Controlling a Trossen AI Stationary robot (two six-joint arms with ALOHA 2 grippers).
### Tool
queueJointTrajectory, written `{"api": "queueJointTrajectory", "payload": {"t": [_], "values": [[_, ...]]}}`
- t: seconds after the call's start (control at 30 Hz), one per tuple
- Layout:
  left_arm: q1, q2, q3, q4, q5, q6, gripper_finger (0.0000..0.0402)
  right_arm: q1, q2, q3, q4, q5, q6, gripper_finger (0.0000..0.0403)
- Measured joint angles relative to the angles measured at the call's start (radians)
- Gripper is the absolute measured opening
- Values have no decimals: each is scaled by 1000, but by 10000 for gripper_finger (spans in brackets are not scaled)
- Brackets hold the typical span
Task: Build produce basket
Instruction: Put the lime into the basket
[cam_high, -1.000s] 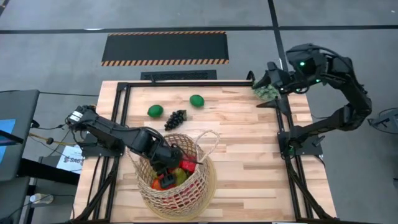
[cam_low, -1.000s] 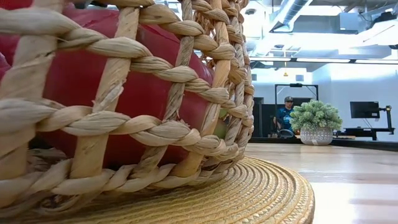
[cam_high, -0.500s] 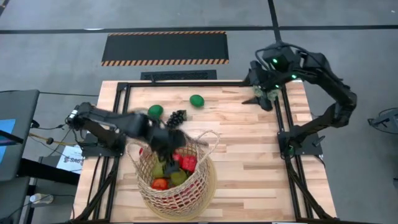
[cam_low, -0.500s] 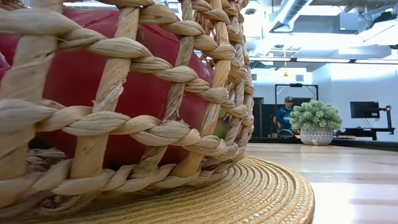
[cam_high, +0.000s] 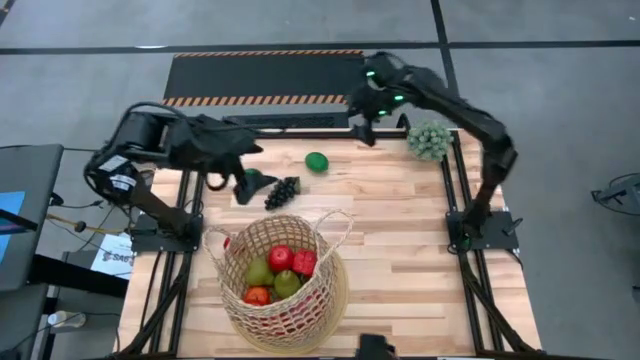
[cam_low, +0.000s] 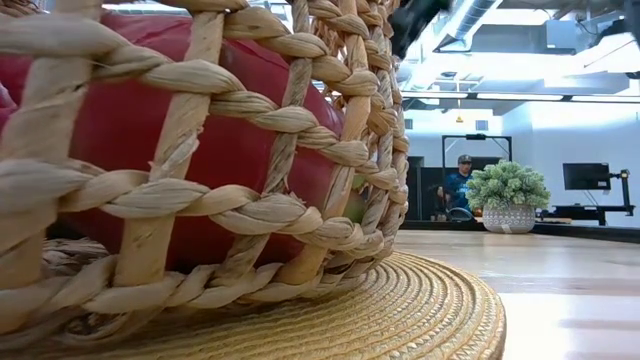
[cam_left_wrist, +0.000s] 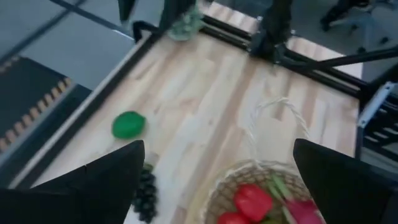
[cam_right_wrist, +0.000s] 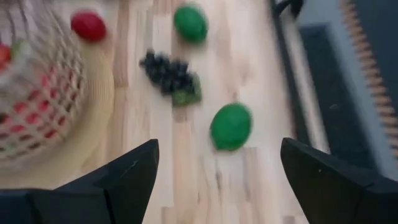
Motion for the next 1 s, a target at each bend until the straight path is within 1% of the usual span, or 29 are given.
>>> {"api": "queueJointTrajectory", "payload": {"t": [0.13,0.27,0.4,0.63,0.8,1.0], "values": [[-1,-29,0,-36,-56,-3,396,-2,152,-1,37,-23,-37,353],[0,-36,-5,-50,-79,-11,396,-3,288,-1,112,-24,-37,353],[-1,-34,-5,-63,-80,-11,396,-1,379,-1,203,-21,-19,353],[-1,-33,-5,-83,-96,-40,396,33,461,0,279,-12,-13,353],[-1,-33,-5,-88,-103,-47,396,56,473,0,325,107,-5,353],[-1,-33,-6,-88,-103,-47,396,59,473,0,317,143,5,353]]}}
